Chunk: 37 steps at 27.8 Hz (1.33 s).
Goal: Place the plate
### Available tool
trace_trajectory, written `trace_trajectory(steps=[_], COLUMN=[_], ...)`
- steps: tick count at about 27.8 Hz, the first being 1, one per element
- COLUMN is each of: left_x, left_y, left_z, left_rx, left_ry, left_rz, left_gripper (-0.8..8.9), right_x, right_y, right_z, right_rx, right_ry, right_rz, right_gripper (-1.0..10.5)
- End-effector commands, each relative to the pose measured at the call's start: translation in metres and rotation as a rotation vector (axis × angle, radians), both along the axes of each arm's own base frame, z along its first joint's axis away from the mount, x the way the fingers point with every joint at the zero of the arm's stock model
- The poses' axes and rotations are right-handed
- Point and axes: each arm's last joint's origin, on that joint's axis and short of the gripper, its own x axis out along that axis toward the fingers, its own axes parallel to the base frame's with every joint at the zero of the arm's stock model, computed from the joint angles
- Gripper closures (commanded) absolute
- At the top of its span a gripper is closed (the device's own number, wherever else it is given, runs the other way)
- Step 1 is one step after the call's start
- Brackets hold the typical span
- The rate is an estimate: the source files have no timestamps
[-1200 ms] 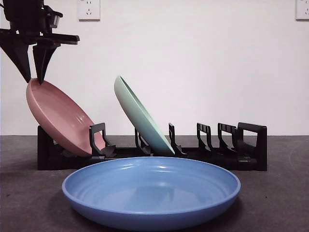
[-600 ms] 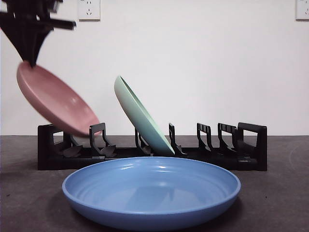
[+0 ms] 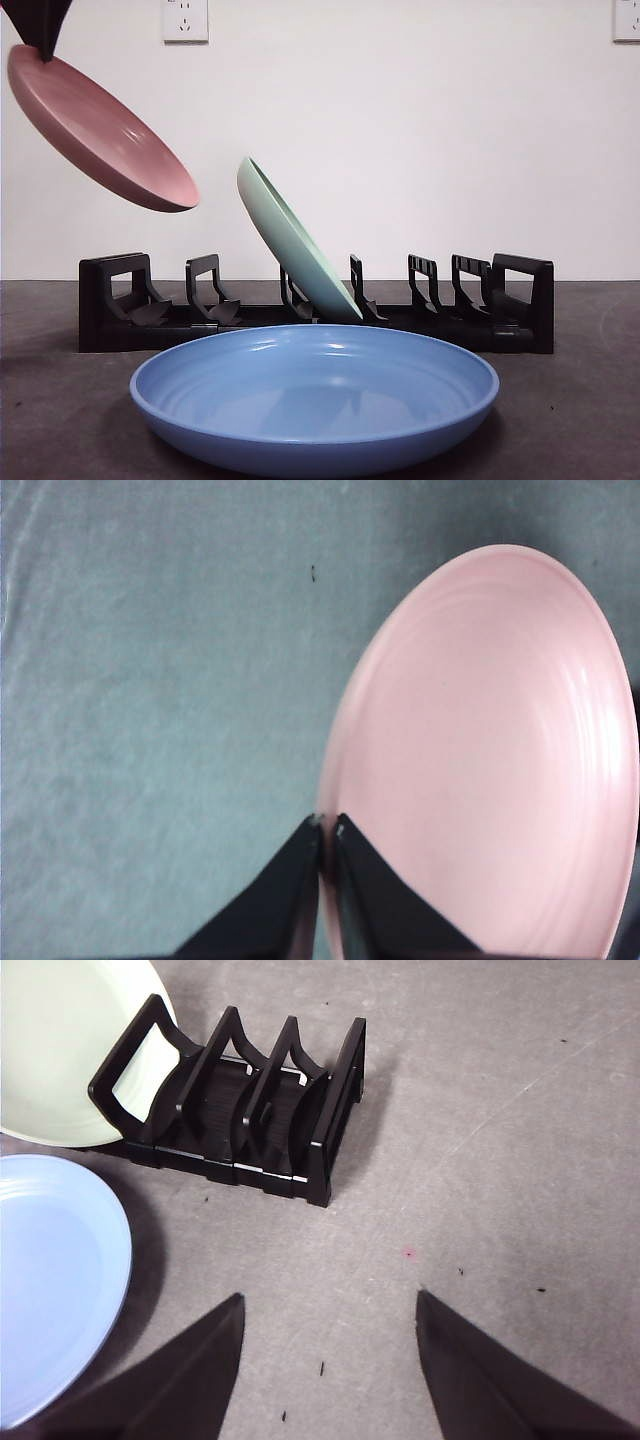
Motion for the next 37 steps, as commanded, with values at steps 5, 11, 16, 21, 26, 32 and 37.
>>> trace_trajectory(steps=[5, 11, 16, 21, 26, 32, 37], left_x=[-0.019, -0.042, -0.065, -0.087, -0.102, -0.122, -0.145], left_y=[0.003, 0.006, 0.01, 0.014, 0.018, 0.023, 0.026], left_z=[0.02, 0.036, 0.051, 0.062, 0.057, 0.019, -0.024], left_rx=[-0.057, -0.143, -0.191, -0.238, -0.249, -0.255, -0.359], left_ry=[-0.042, -0.075, -0.124, -0.166, -0.149, -0.089, -0.044], left_rz=[-0.038, -0.095, -0.135, -0.174, -0.189, -0.185, -0.198], left_gripper=[8.06, 8.06, 8.06, 8.06, 8.06, 8.06, 8.06], right_x=[0.0, 0.0, 0.0, 0.0, 0.0, 0.0, -0.001], right_y=[0.0, 0.0, 0.0, 0.0, 0.0, 0.0, 0.0], right_z=[0.0, 0.0, 0.0, 0.0, 0.0, 0.0, 0.0], right_rx=[0.004, 0.004, 0.004, 0.004, 0.005, 0.005, 0.003], right_ry=[0.005, 0.004, 0.004, 0.004, 0.004, 0.005, 0.011], right_rz=[-0.006, -0.006, -0.006, -0.006, -0.005, -0.005, -0.005], right_gripper=[6.8, 6.8, 6.8, 6.8, 6.8, 6.8, 6.8])
